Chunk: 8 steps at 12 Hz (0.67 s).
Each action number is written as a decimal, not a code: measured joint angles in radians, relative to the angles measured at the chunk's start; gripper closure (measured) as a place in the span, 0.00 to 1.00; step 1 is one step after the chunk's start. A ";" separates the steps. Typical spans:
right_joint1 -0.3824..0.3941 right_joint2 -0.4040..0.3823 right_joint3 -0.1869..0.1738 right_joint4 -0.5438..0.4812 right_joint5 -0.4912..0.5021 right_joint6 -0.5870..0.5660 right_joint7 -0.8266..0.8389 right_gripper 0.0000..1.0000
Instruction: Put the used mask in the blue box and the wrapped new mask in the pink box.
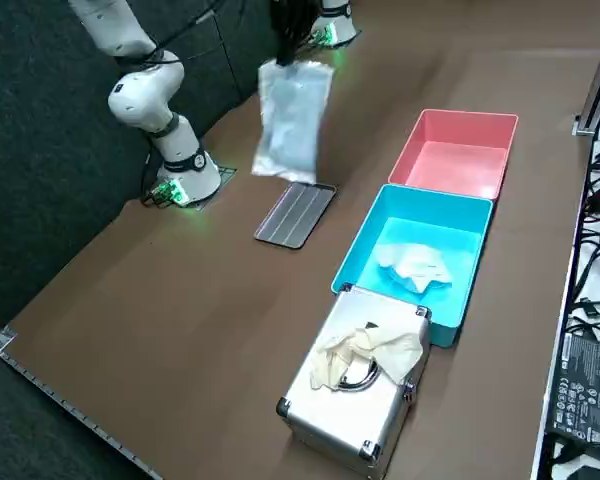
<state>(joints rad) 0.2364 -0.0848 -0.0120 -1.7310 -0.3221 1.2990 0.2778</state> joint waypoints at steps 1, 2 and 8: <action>0.000 0.019 0.000 0.060 0.025 0.002 0.000 0.98; 0.000 0.047 0.000 0.127 0.044 0.004 0.000 0.98; 0.000 0.331 -0.002 0.438 0.193 0.195 0.115 0.98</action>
<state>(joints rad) 0.2365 0.2462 -0.0145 -1.2925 -0.1295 1.4944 0.3931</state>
